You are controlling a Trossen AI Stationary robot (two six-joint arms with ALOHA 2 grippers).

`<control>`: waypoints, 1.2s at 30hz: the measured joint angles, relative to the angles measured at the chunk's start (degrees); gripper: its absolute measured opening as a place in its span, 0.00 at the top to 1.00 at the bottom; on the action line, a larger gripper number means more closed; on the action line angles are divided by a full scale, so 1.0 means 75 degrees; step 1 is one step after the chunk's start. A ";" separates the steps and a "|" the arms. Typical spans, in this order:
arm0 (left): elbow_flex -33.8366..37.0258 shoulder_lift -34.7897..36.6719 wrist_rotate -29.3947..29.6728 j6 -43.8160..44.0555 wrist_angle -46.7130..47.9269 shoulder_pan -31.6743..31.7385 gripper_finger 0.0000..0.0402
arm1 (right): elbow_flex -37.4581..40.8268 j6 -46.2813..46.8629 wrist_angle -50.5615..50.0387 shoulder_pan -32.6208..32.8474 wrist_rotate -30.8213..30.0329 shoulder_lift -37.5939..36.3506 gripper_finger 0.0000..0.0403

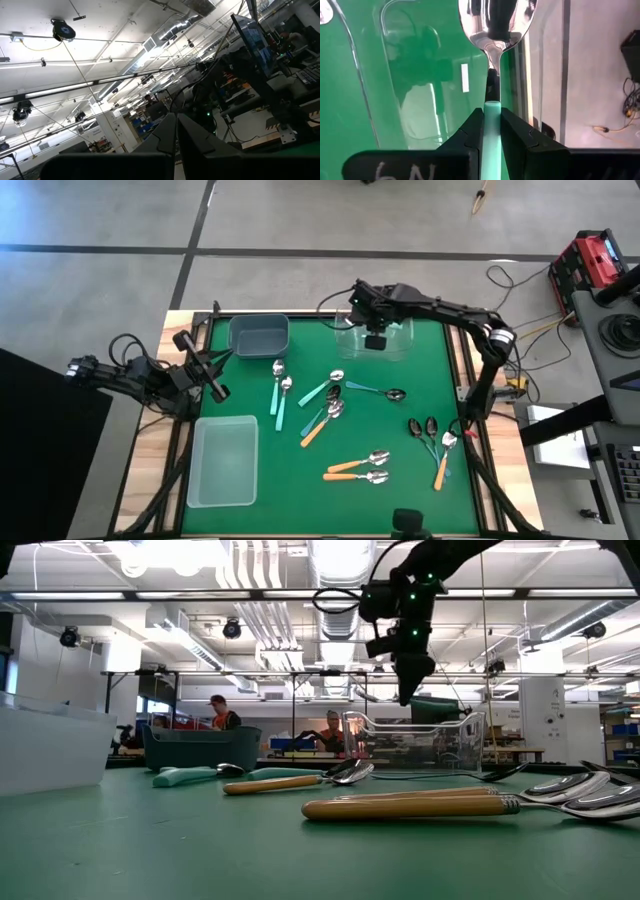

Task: Sort silverware by color (type)
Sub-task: Put the light blue spoon into the transparent bin

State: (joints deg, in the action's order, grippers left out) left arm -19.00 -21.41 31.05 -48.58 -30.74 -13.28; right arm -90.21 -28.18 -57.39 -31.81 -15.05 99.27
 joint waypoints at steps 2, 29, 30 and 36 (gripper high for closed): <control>0.0000 0.0000 0.0000 0.0000 0.0000 0.0000 1.00 | -0.0128 -0.0035 -0.0051 0.0000 -0.0009 0.0130 0.92; 0.0000 0.0000 0.0015 -0.0058 0.0038 0.0000 1.00 | -0.0956 -0.0085 -0.0616 -0.0064 -0.0198 0.0246 0.92; 0.0000 0.0000 0.0015 -0.0058 0.0038 0.0000 1.00 | -0.0956 -0.0113 -0.0597 -0.0064 -0.0197 0.0246 0.92; 0.0000 0.0000 0.0015 -0.0058 0.0039 0.0000 1.00 | -0.0951 -0.0141 -0.0477 -0.0064 -0.0198 0.0267 0.92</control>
State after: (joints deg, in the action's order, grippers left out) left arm -19.00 -21.41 31.16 -49.01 -30.45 -13.28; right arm -97.34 -29.23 -60.97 -32.29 -16.53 101.28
